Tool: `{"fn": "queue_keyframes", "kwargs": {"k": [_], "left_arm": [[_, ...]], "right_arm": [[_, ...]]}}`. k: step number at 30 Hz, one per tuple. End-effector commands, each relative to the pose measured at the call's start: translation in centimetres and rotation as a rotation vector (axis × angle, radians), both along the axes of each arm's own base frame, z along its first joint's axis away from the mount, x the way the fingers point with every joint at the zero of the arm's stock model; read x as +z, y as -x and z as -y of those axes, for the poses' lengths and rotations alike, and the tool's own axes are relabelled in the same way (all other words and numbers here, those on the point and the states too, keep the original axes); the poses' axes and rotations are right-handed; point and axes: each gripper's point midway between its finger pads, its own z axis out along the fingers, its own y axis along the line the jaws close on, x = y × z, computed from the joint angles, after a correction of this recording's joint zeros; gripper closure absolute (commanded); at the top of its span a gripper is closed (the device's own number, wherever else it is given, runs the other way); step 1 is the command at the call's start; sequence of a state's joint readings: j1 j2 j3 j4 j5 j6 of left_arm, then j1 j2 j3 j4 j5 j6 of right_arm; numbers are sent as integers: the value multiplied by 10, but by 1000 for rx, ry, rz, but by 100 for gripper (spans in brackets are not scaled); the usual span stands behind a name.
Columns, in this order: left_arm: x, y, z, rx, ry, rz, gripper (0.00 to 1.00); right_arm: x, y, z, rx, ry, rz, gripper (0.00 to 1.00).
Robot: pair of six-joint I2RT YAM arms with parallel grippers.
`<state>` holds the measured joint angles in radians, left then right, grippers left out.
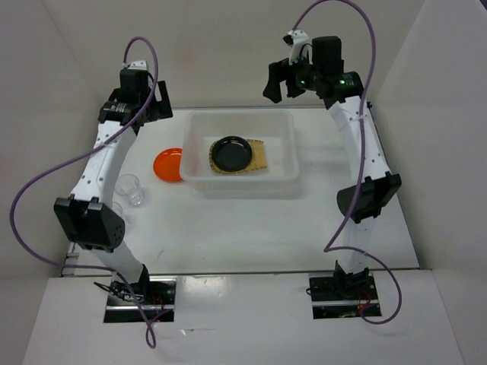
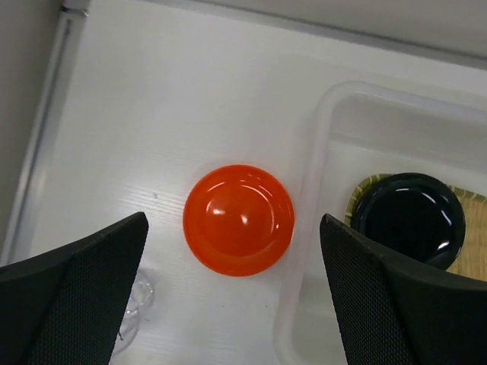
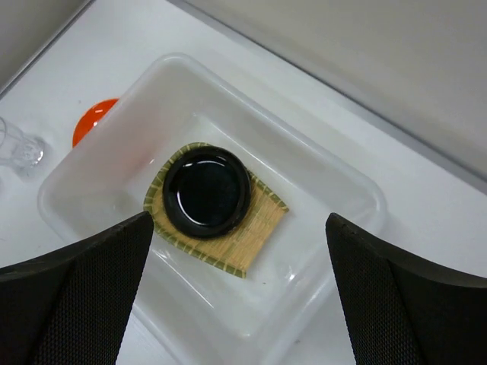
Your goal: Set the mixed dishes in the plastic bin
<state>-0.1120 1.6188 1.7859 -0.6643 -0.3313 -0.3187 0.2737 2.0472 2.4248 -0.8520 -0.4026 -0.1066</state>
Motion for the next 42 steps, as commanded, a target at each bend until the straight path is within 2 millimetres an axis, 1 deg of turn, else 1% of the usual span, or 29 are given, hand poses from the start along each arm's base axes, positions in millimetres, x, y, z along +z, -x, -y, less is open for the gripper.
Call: {"fn": "queue_keyframes", "kwargs": {"k": [1,2,3,4,5,6,7,8,11,12,13,14,15,16,18,19,20,22,23,25,26,31,32,33,34,38,39,41,42], "left_arm": [[-40,-21,-7,-104,64,-118,0],[-49,-27,-7,-171,110,-124,0],[-44,-26,8,-294,220,-106,1],[-50,-28,-12,-289,275,-112,1],[-63,-31,-17,-303,321,-142,2],[-59,-35,-21,-330,329,-135,2],[-63,-35,-31,-329,346,-150,2],[-79,-39,-38,-310,363,-187,2],[-89,-46,-62,-275,430,-169,2],[-92,-48,-60,-301,470,-158,2],[-102,-52,-49,-348,534,-170,2],[-104,-55,-46,-369,559,-178,4],[-110,-57,-43,-395,575,-195,4],[-126,-60,-38,-434,610,-225,5],[-137,-63,-35,-459,637,-240,9],[-151,-63,-34,-455,663,-272,11],[-156,-63,-32,-471,673,-278,13],[-167,-63,-31,-472,693,-296,13],[-177,-60,-30,-463,710,-324,13],[-188,-57,-33,-432,700,-351,12],[-201,-53,-34,-410,702,-381,12],[-224,-51,-37,-381,707,-426,12],[-225,-51,-39,-372,699,-429,12],[-235,-48,-36,-364,695,-455,12],[-236,-48,-37,-357,687,-458,12],[-257,-33,-33,-341,717,-512,15],[-265,-31,-32,-338,722,-523,15],[-281,-24,-35,-317,708,-557,15],[-284,-24,-35,-317,708,-557,15]], "right_arm": [[-18,17,20,-8,81,-47,1],[-17,21,28,-15,89,-51,1],[-4,30,36,-23,89,-23,1],[-12,36,38,-15,105,-42,1],[-14,39,45,-28,108,-54,1],[-5,45,55,-40,110,-35,1],[-11,49,55,-39,114,-53,1],[-10,51,63,-55,114,-52,1],[-1,58,77,-76,118,-38,1],[0,60,82,-86,118,-35,1],[-4,61,82,-85,120,-45,1],[0,63,82,-81,124,-32,1],[-3,62,87,-90,126,-41,1],[-3,64,87,-90,126,-43,1],[-4,67,87,-90,127,-46,1],[-6,70,88,-89,128,-50,1],[-5,72,88,-89,128,-50,1],[-10,75,90,-92,141,-57,1],[-6,76,92,-96,151,-43,1],[-11,76,93,-95,153,-53,1],[-6,79,93,-96,151,-42,1],[-9,81,93,-95,153,-51,1],[-6,83,94,-92,157,-38,1],[-10,84,94,-91,159,-48,1],[-10,84,94,-91,160,-48,1],[-12,88,95,-91,160,-49,1],[-8,90,95,-91,158,-39,1],[-16,91,95,-90,162,-60,1],[-12,93,95,-91,160,-51,1]]}}
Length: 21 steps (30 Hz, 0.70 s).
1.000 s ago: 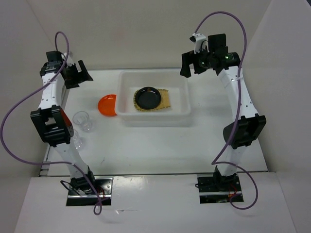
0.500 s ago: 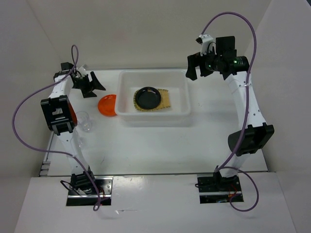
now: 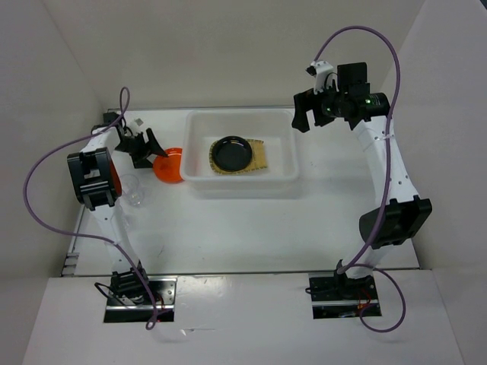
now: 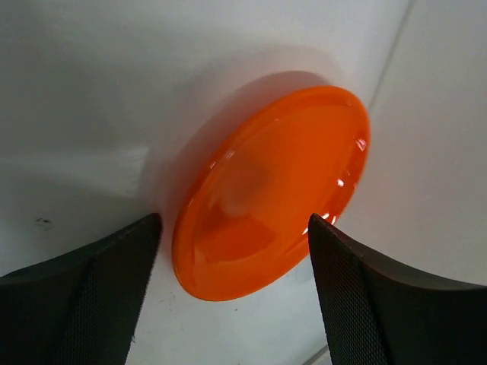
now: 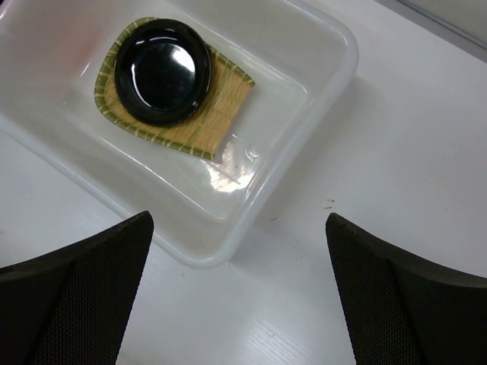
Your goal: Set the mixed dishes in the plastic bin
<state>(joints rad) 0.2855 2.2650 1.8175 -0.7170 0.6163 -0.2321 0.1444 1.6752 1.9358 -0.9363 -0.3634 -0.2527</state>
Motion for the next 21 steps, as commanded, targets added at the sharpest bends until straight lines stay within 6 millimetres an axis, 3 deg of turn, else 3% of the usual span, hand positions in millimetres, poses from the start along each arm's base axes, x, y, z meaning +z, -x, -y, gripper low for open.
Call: {"fn": "queue_keyframes", "kwargs": {"k": [1,10,19,21], "left_arm": [[-30,8,0,-25,-14,-35,15],[-42,9,7,-40,5,-39,16],[-46,9,14,-78,46,-19,38],[-50,10,18,-87,48,-27,48]], "right_arm": [[19,12,2,3,2,55,1],[22,12,2,3,0,64,1],[23,8,8,-31,23,77,1],[23,7,10,-33,35,82,1]]}}
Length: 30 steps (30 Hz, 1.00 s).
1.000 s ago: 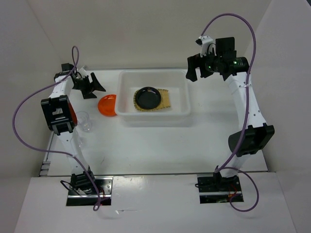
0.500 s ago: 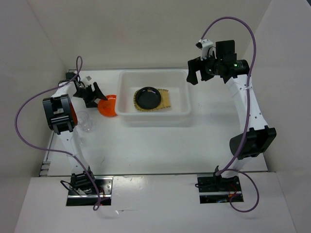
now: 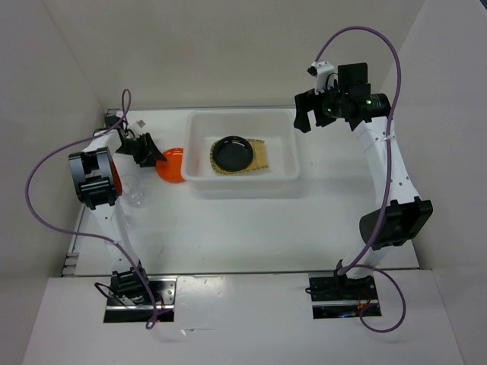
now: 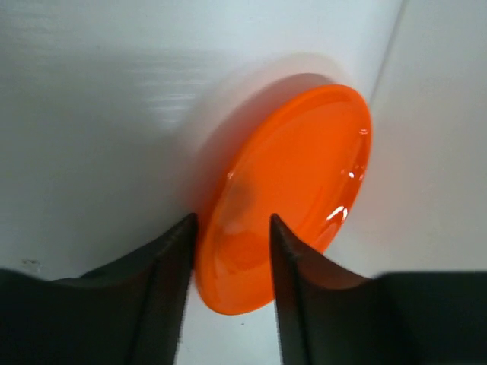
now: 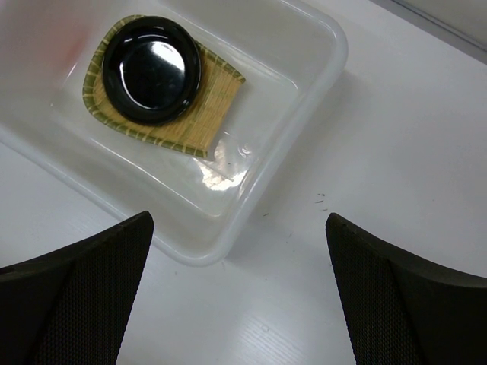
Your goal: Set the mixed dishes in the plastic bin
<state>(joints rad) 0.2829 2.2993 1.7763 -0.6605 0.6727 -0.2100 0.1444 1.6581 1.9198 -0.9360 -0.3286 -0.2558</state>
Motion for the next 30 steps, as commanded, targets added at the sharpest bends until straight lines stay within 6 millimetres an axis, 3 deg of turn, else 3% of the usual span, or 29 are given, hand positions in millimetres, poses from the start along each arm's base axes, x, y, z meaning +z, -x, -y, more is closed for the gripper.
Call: {"fn": "queue_keyframes", "kwargs": {"k": [1,7,15,22,25,30], "left_arm": [[-29,8,11,-53,9,-32,52],[-29,8,11,-53,9,-32,77],[-24,6,6,-37,-20,-37,100],[22,-10,-6,-9,-83,-3,100],[58,-16,-33,52,-127,43,100],[99,-19,-70,144,-148,112,100]], "right_arm": [[23,5,4,-7,13,75,1],[22,6,7,-22,25,77,1],[22,8,8,-23,25,77,1],[19,11,8,-22,26,68,1],[19,11,8,-17,33,72,1],[15,11,9,-17,34,63,1]]}}
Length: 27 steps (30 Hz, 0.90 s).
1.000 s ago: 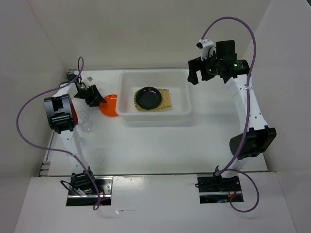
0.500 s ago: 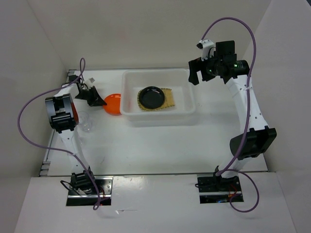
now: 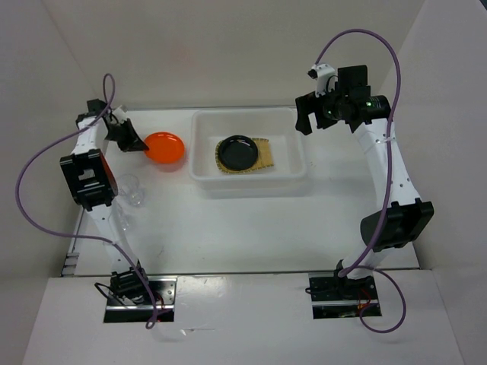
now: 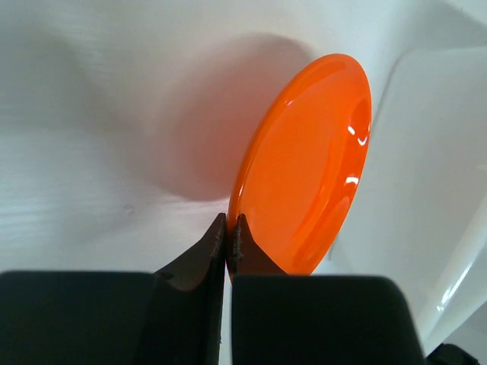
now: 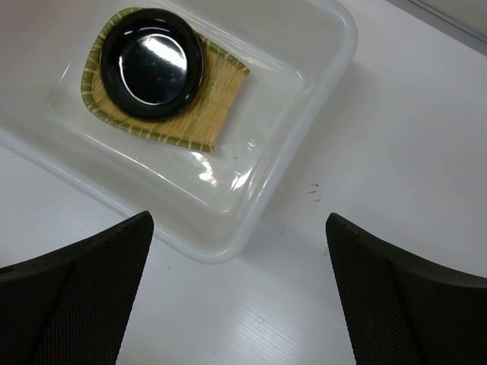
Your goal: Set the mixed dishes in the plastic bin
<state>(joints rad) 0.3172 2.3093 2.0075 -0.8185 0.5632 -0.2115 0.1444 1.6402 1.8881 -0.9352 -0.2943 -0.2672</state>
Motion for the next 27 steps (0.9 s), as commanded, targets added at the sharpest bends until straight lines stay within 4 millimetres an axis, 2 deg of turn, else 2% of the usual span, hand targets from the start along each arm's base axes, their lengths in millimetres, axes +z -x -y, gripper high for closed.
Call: {"fn": "queue_keyframes", "kwargs": {"k": [1,3,5,7,8,9,11,12,13,15,16,17,18,21,22,24,25,27], "left_arm": [[67,4,-36,75,-32,111,100],[89,7,-50,121,-31,152,100],[104,7,-53,138,-15,188,100],[130,6,-54,164,0,253,100],[139,6,-45,149,52,278,100],[155,8,-44,154,80,317,100],[168,9,-38,167,160,352,100],[184,8,-36,159,164,406,100],[183,11,-32,180,206,387,100],[201,10,-8,132,241,431,100],[198,10,0,134,261,409,100],[205,10,9,112,256,431,100],[205,9,27,76,264,426,100],[210,8,54,40,275,417,100],[214,10,76,-5,282,420,100],[218,6,98,-35,275,426,100],[226,9,124,-89,284,430,100],[216,4,148,-113,287,398,100]], "right_arm": [[25,10,2,4,3,77,1],[25,10,2,4,3,77,1],[24,12,4,-3,8,76,1],[20,13,4,-3,10,67,1],[17,13,4,-3,11,58,1],[17,13,4,-3,11,58,1],[16,16,4,-3,11,56,1],[16,16,4,-3,11,56,1],[18,14,4,-3,10,65,1],[12,17,4,-9,5,48,1],[15,19,3,-1,-2,59,1],[9,20,3,-7,-6,41,1],[12,21,3,-7,-8,54,1],[13,25,2,1,-15,62,1],[9,25,2,0,-14,54,1],[16,28,7,-12,-17,78,1],[7,29,11,-26,-26,50,1],[14,35,16,-23,-49,69,1]]}}
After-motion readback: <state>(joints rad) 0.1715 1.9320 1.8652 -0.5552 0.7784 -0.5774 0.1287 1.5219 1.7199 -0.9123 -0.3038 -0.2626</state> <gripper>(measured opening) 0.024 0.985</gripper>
